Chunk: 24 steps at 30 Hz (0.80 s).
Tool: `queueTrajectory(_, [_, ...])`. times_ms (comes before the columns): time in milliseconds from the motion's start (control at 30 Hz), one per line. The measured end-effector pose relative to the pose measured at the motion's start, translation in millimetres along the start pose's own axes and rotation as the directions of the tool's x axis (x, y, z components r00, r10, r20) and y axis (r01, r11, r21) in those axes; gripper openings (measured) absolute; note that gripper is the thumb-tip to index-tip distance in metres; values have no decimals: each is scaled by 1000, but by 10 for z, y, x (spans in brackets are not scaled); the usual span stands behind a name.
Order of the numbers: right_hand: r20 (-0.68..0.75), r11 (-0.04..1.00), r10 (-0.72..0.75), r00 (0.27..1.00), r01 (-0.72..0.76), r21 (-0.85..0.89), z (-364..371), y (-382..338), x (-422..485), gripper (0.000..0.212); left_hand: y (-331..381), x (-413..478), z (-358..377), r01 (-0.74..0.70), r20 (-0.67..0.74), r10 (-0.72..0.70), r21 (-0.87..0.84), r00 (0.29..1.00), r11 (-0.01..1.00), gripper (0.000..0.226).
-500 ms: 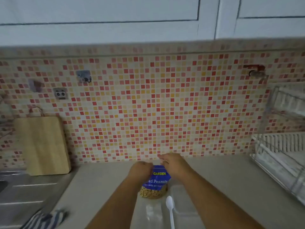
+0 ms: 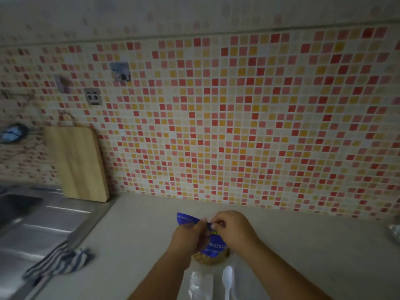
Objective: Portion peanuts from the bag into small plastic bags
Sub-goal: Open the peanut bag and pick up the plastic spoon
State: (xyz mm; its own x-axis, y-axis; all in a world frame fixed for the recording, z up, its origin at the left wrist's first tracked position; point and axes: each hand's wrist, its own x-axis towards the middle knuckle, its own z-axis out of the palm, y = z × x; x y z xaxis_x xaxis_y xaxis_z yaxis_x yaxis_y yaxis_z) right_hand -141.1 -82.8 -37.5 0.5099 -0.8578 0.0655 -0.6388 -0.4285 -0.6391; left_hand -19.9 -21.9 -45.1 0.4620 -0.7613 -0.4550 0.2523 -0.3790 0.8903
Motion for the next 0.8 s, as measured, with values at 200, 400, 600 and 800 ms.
queueTrajectory(200, [204,983,56,977,-90,162,-197,-18,225,8,-31,5,22,15,-28,-16,-47,999,999,27])
queueTrajectory(400, [396,937,163,904,-267,223,-330,-42,334,18,-24,13,29,43,-31,-45,-48,999,998,27])
queueTrajectory(600, [458,910,209,864,-343,233,-378,-76,369,7,41,-2,87,101,-16,-104,-106,994,989,12])
queueTrajectory(800, [339,955,-24,941,122,-270,-317,-223,312,21,12,-6,132,53,-83,-63,-119,995,991,25])
